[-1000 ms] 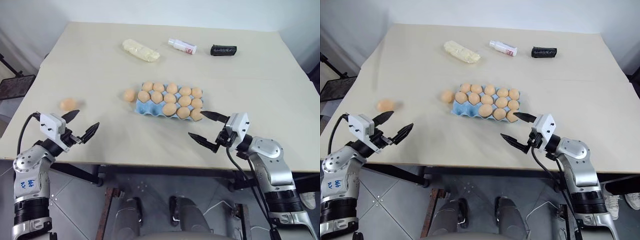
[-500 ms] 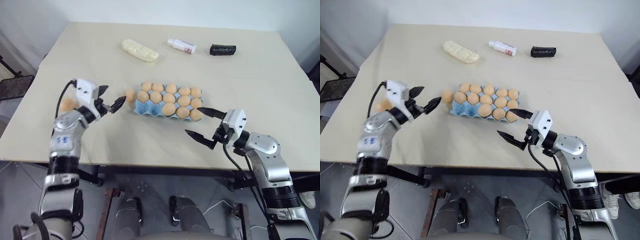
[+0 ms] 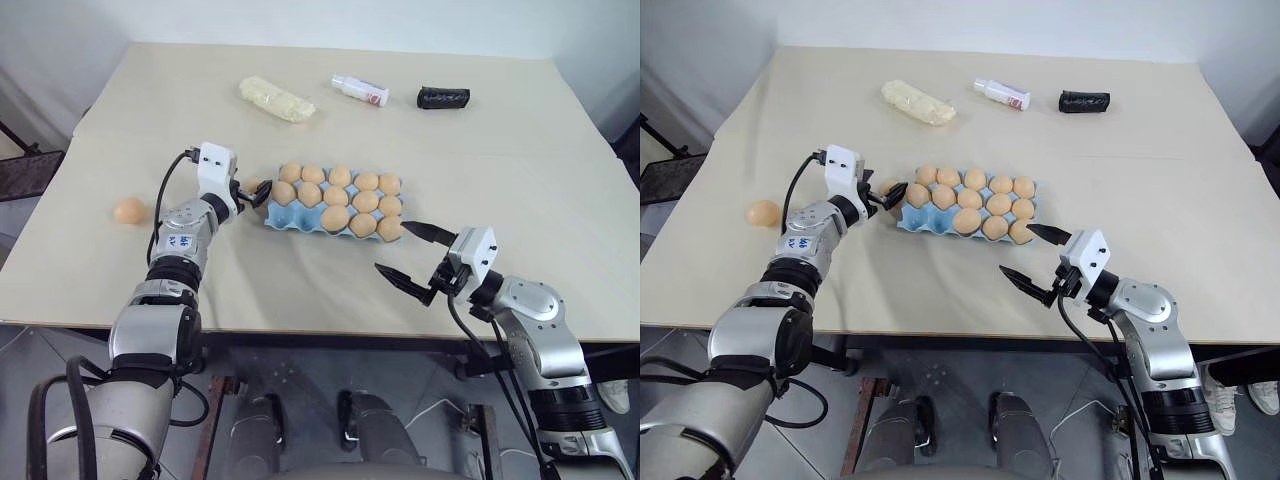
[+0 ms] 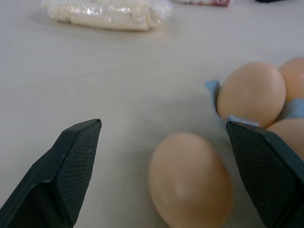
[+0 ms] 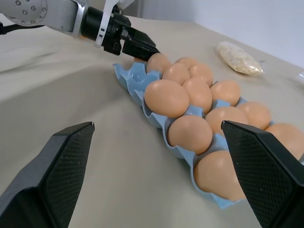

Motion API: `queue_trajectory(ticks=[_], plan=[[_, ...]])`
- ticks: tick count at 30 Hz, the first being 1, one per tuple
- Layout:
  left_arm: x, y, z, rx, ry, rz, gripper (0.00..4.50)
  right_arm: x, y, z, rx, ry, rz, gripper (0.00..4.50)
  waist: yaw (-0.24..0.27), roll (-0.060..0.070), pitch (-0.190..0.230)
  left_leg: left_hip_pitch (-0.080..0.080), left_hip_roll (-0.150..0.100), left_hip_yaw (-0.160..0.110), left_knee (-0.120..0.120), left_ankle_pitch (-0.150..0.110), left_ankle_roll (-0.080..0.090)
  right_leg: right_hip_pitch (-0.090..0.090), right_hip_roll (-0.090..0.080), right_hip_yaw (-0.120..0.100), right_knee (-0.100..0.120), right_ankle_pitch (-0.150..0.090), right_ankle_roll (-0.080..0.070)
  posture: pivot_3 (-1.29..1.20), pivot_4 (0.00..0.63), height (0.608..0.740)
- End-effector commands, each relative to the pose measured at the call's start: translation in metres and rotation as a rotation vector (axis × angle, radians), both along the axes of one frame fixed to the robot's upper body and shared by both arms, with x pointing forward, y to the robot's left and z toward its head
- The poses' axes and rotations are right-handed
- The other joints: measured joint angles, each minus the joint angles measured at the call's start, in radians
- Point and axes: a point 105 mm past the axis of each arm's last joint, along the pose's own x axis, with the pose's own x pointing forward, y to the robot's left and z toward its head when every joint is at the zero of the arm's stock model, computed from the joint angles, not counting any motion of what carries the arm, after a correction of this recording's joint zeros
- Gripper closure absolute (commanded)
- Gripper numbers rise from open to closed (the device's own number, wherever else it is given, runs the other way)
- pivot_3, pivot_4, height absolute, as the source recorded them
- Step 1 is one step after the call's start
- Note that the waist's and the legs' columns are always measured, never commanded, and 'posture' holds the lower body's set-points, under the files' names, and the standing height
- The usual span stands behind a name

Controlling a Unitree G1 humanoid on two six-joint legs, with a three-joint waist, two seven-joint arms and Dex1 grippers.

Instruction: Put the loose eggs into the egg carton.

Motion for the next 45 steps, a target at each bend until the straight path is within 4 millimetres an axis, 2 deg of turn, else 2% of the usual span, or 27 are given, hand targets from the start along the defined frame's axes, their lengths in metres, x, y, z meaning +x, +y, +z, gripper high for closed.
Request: queue_trajectory(ticks=[1, 4, 11, 13, 18, 22, 24, 27, 31, 35, 39, 43, 45], plan=[[0.004, -0.005, 0.012, 0.027, -0.034, -0.006, 0.02, -0.004, -0.002, 0.019, 0.007, -0.087, -0.01, 0.0, 0.0, 0.0, 0.0, 0.0, 0.0, 0.0, 0.0, 0.0, -0.001, 0.0, 0.0, 0.0, 0.0, 0.0, 0.0, 0.0, 0.15, 0.74], [0.004, -0.005, 0.01, 0.028, -0.032, 0.008, 0.02, -0.004, -0.002, 0.02, 0.008, -0.092, -0.013, 0.0, 0.0, 0.0, 0.0, 0.0, 0.0, 0.0, 0.0, -0.002, -0.003, 0.0, 0.0, 0.0, 0.0, 0.0, 0.0, 0.0, 0.15, 0.74], [0.001, 0.01, 0.001, 0.032, -0.009, 0.035, 2.23, -0.004, 0.001, 0.023, 0.011, -0.095, -0.011, 0.0, 0.0, 0.0, 0.0, 0.0, 0.0, 0.0, 0.0, -0.002, -0.003, 0.0, 0.0, 0.0, 0.0, 0.0, 0.0, 0.0, 0.15, 0.74], [0.0, 0.014, 0.003, 0.029, -0.024, 0.038, 2.67, -0.004, 0.001, 0.023, 0.012, -0.095, -0.011, 0.0, -0.001, 0.0, 0.0, 0.0, 0.0, 0.0, 0.0, -0.002, -0.003, 0.0, 0.001, 0.0, 0.0, 0.0, 0.0, 0.0, 0.15, 0.74], [-0.015, 0.001, 0.05, -0.068, -0.264, -0.186, 2.67, -0.004, 0.0, 0.023, 0.012, -0.09, -0.01, 0.0, 0.0, 0.0, 0.0, 0.0, 0.001, 0.001, 0.0, -0.002, -0.003, 0.0, 0.001, 0.0, 0.0, 0.0, 0.0, 0.0, 0.15, 0.74], [-0.039, -0.03, 0.066, -0.052, -0.345, -0.466, 2.67, -0.004, -0.001, 0.022, 0.011, -0.086, -0.012, 0.0, 0.001, 0.0, 0.0, 0.0, 0.0, 0.003, 0.0, -0.002, -0.004, 0.0, 0.006, 0.0, 0.0, 0.0, 0.0, 0.0, 0.15, 0.74], [-0.048, -0.045, 0.065, -0.027, -0.342, -0.566, 2.67, -0.004, -0.001, 0.022, 0.01, -0.084, -0.012, 0.0, 0.001, 0.0, 0.0, 0.0, 0.0, 0.003, 0.0, -0.002, -0.003, 0.001, 0.006, 0.001, 0.0, 0.0, 0.0, 0.0, 0.15, 0.74], [-0.056, -0.064, 0.051, 0.033, -0.302, -0.66, 2.67, -0.004, -0.001, 0.022, 0.009, -0.085, -0.011, 0.0, 0.001, 0.0, 0.0, 0.0, 0.0, 0.002, 0.001, 0.0, 0.0, 0.001, 0.007, 0.002, 0.001, 0.0, 0.0, 0.0, 0.15, 0.74], [-0.054, -0.071, 0.035, 0.047, -0.242, -0.664, 2.67, -0.004, -0.001, 0.022, 0.012, -0.089, -0.018, 0.0, -0.004, 0.0, 0.0, 0.001, 0.002, 0.001, 0.002, 0.0, 0.0, 0.0, 0.009, 0.003, 0.002, 0.0, 0.0, 0.0, 0.15, 0.74], [-0.053, -0.074, 0.027, 0.03, -0.21, -0.669, 2.67, -0.004, -0.002, 0.022, 0.013, -0.091, -0.027, 0.0, -0.003, 0.0, 0.0, 0.001, 0.003, 0.0, 0.002, 0.001, 0.0, 0.0, 0.011, 0.004, 0.002, 0.0, -0.001, 0.0, 0.15, 0.74], [-0.055, -0.074, 0.022, 0.037, -0.193, -0.678, 1.48, -0.005, -0.002, 0.022, 0.016, -0.093, -0.036, 0.0, 0.0, 0.0, 0.0, 0.001, 0.003, 0.0, 0.002, 0.001, 0.0, 0.0, 0.011, 0.004, 0.002, 0.0, -0.001, 0.0, 0.15, 0.74], [-0.054, -0.058, 0.029, 0.042, -0.231, -0.63, 0.19, -0.006, -0.002, 0.022, 0.017, -0.094, -0.037, 0.0, -0.003, 0.0, 0.0, 0.001, 0.003, 0.0, 0.002, 0.0, 0.0, 0.0, 0.011, 0.004, 0.002, 0.0, -0.001, 0.0, 0.15, 0.74], [-0.057, -0.039, 0.037, 0.045, -0.266, -0.598, 0.19, -0.007, -0.001, 0.022, 0.015, -0.093, -0.03, 0.0, -0.004, 0.0, 0.0, 0.001, 0.004, 0.0, 0.002, 0.001, 0.0, 0.0, 0.011, 0.004, 0.003, 0.0, -0.001, 0.0, 0.15, 0.74]])
